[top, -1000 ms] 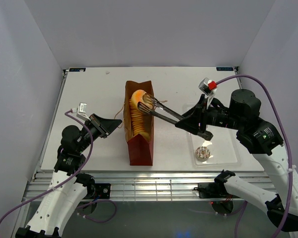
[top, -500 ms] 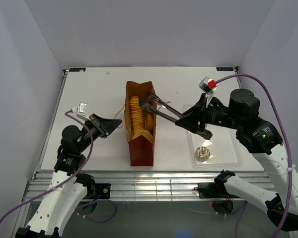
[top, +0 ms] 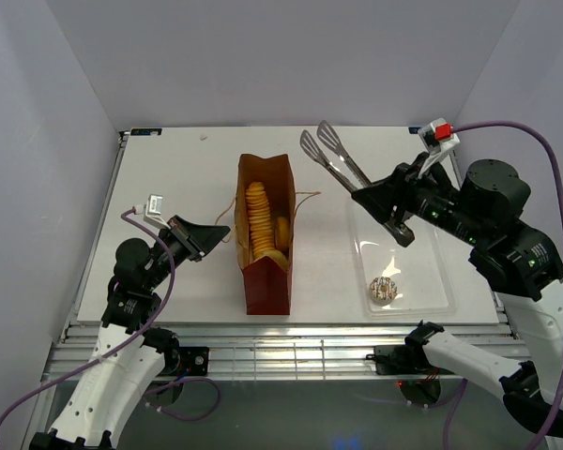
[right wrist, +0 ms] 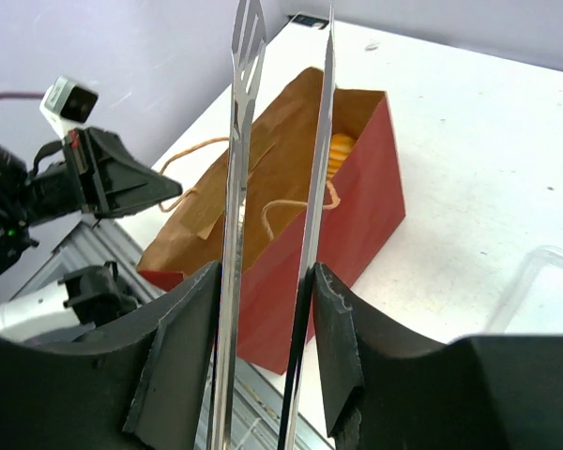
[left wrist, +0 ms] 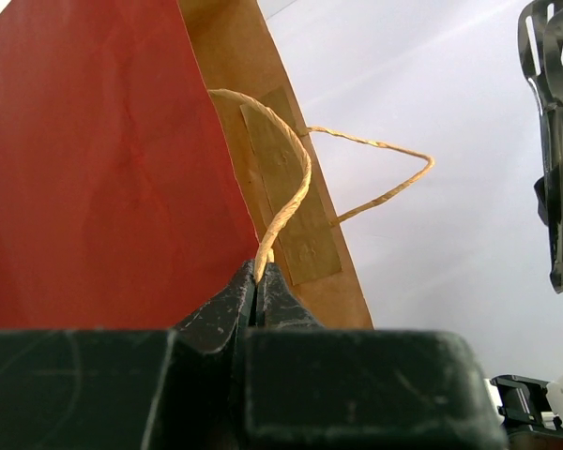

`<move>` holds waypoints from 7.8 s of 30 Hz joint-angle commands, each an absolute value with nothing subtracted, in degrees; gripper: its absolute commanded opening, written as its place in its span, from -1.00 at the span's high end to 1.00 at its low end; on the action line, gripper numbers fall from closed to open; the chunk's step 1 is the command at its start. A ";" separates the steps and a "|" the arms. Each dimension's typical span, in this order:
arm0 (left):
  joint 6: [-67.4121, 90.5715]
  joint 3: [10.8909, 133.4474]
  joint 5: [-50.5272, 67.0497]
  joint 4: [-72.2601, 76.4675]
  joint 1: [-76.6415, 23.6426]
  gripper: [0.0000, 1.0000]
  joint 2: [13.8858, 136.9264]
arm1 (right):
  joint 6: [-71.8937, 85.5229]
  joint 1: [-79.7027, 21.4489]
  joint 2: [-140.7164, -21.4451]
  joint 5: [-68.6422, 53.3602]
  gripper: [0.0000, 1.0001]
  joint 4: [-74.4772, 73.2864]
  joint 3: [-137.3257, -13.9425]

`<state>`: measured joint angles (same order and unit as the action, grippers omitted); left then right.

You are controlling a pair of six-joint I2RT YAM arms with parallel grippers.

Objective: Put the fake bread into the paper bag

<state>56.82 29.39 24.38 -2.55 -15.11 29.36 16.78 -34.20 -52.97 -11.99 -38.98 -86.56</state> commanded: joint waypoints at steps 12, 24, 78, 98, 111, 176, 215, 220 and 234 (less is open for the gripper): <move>54.58 29.09 23.73 -2.37 -15.21 1.00 28.83 | 20.13 -34.28 -52.38 13.44 0.04 -61.58 -91.67; 53.96 27.86 23.82 -1.76 -15.21 1.00 28.39 | 22.85 -34.19 -49.93 11.26 0.03 -74.88 -84.12; 55.90 24.43 26.02 1.23 -15.21 1.00 28.21 | 31.55 -34.28 -44.73 16.86 0.01 -70.23 -52.38; 55.90 24.79 25.84 0.35 -15.21 1.00 26.72 | 26.37 -33.40 -46.67 9.42 0.02 -72.51 -64.78; 56.60 24.79 26.28 0.44 -15.21 1.00 27.07 | 23.38 -33.49 -45.09 3.51 0.03 -74.44 -60.21; 57.83 24.96 27.33 0.62 -15.29 1.00 28.56 | 26.19 -33.49 -43.15 11.95 0.42 -73.39 -62.31; 58.45 27.07 24.08 -4.57 -15.21 1.00 27.16 | 10.02 -33.49 -50.01 -4.53 0.37 -53.62 -88.68; 58.45 27.25 23.99 -5.54 -15.21 1.00 26.28 | 8.61 -33.57 -49.57 -18.17 0.35 -45.63 -90.26; 58.45 28.39 23.82 -7.12 -15.21 1.00 25.22 | 12.48 -33.49 -50.19 -36.74 0.27 -31.82 -83.33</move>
